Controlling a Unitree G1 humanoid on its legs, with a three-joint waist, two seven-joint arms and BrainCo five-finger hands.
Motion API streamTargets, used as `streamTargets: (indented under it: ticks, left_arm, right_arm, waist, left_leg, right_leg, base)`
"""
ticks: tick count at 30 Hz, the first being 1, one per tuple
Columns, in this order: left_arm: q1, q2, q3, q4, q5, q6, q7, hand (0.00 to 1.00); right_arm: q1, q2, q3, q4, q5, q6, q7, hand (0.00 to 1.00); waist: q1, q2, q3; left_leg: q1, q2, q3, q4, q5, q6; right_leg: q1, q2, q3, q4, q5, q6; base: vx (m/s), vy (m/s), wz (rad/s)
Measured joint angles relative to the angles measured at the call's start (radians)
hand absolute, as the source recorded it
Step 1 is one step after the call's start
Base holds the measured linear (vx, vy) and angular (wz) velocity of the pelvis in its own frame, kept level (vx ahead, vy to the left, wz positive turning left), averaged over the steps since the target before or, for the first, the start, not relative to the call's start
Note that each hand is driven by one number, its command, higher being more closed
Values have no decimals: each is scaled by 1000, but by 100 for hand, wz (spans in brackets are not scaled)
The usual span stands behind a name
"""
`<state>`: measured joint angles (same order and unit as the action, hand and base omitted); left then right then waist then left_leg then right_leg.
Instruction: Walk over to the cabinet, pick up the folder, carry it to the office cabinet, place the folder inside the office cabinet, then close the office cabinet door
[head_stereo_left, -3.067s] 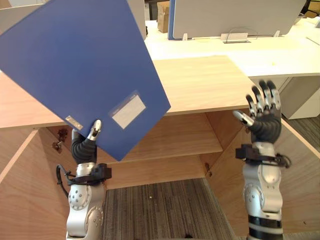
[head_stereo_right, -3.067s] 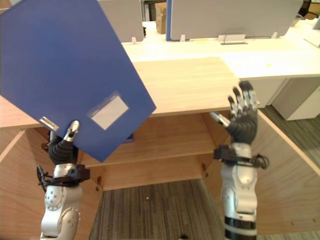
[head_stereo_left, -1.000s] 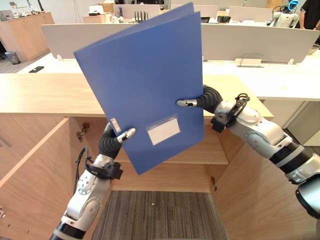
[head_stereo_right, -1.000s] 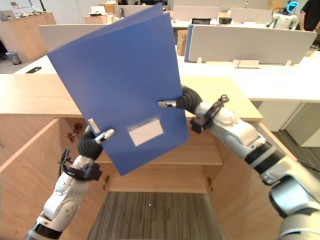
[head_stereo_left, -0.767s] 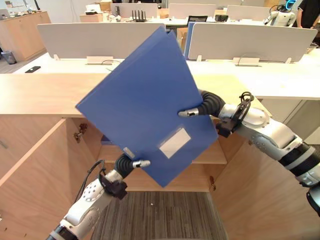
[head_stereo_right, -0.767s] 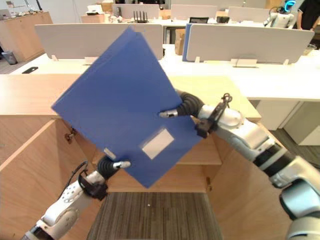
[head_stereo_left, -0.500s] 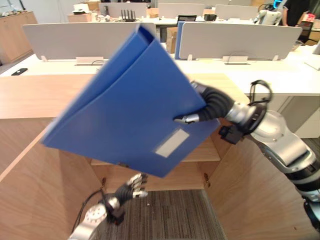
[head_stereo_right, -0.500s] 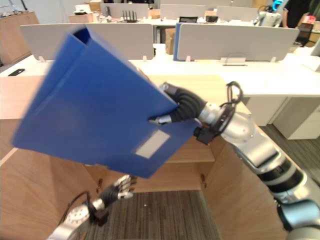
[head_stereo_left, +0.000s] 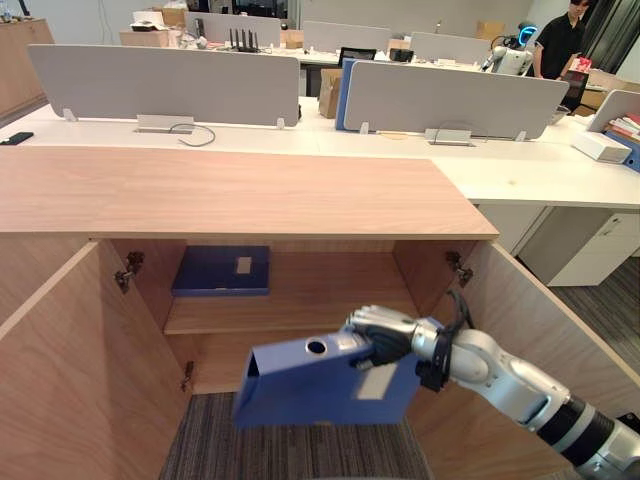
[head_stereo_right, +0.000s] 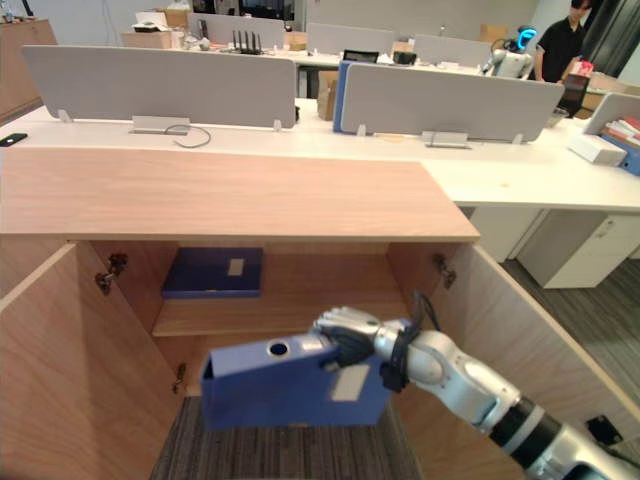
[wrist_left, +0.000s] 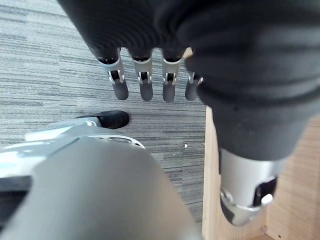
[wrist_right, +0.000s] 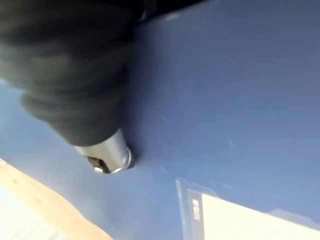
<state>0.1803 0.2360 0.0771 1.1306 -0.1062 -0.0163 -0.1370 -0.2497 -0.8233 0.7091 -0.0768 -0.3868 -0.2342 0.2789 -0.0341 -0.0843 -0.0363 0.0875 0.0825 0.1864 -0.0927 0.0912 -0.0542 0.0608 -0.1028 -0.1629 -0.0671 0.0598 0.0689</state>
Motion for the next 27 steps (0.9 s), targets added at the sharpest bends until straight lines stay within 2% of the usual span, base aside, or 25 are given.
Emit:
streamTargets:
  ticks: [3,7,8,10,11,13,14,16,17,18,19,21,24,27]
  left_arm:
    - [-1,-1,14,1,1,2,3,0]
    - [-4,-18,20,1,25,4,11,0]
    - [-7,-25,16,-2,27,5,13,0]
    - [-19,-42,-8,-14,21,5,24,0]
    - [-23,-43,-13,-30,16,4,26,0]
    - [-45,-48,-22,-76,8,-1,29,0]
    - [-78,-56,-24,-85,-19,-3,33,0]
    - [-120,-68,-34,-108,-52,-6,35,0]
    - [-126,-65,-43,-129,-67,-14,35,0]
    - [-127,-63,-45,-140,-71,-20,35,0]
    - [-129,-61,-51,-159,-89,-27,36,0]
    - [-135,-55,-57,-162,-96,-33,41,0]
    - [-136,-52,-63,-177,-95,-32,56,0]
    - [-136,-52,-62,-193,-96,-32,71,0]
  right_arm:
    - [5,22,29,104,-71,0,7,100]
    - [6,126,23,321,-149,18,13,100]
    - [6,166,2,401,-144,31,12,100]
    - [-4,270,-115,577,-83,101,1,100]
    - [-18,294,-156,619,-46,122,-11,100]
    - [-72,349,-294,700,26,158,-39,100]
    - [-122,377,-402,750,119,182,-80,100]
    - [-209,408,-556,810,318,210,-161,100]
    - [-256,420,-609,831,424,215,-205,100]
    - [-276,422,-625,839,470,215,-223,100]
    - [-313,427,-654,849,585,215,-255,100]
    - [-355,463,-697,848,816,212,-293,100]
    - [-369,495,-721,785,1087,201,-314,100]
    - [-416,507,-729,774,1222,190,-329,100]
  waist:
    - [5,6,19]
    - [11,19,42]
    - [17,26,47]
    - [27,51,79]
    - [28,53,97]
    - [28,73,165]
    - [28,102,211]
    - [30,144,283]
    - [32,147,312]
    - [33,147,323]
    - [39,146,343]
    - [47,146,367]
    - [47,148,403]
    - [51,147,427]
  left_leg:
    - [0,0,-2,0,-1,1]
    - [-2,-3,-11,1,-3,1]
    - [-4,-4,-15,1,-5,1]
    - [-20,-9,-29,14,-7,5]
    - [-36,-8,-33,36,-15,7]
    - [-131,0,-46,175,-66,16]
    - [-232,16,-61,320,-124,20]
    - [-352,44,-81,508,-201,22]
    - [-401,48,-88,588,-239,23]
    - [-424,49,-90,630,-262,24]
    - [-462,53,-92,719,-312,20]
    - [-514,63,-93,838,-375,16]
    - [-555,63,-105,946,-431,17]
    - [-582,67,-117,1027,-480,11]
  right_leg:
    - [2,0,-1,-2,0,0]
    - [9,-1,-14,-11,0,1]
    - [11,-2,-18,-11,1,1]
    - [-4,-6,-29,13,-1,5]
    - [-15,-9,-32,31,-8,6]
    - [-74,-22,-38,112,-34,1]
    - [-138,-22,-45,190,-58,-2]
    - [-239,-25,-50,352,-125,-6]
    - [-299,-40,-48,464,-182,-4]
    - [-330,-49,-45,519,-214,-3]
    - [-381,-68,-33,631,-277,2]
    - [-440,-84,-18,770,-350,3]
    - [-486,-109,-18,900,-427,4]
    - [-513,-128,-23,996,-481,-5]
  base:
    - [0,0,0]
    - [7,7,7]
    - [49,13,13]
    - [38,14,15]
    - [-8,4,12]
    - [-75,-1,13]
    - [-132,9,18]
    - [-150,42,13]
    - [-133,47,5]
    - [-150,35,5]
    - [-130,26,-2]
    - [-95,23,-5]
    - [11,-14,7]
    - [63,-19,8]
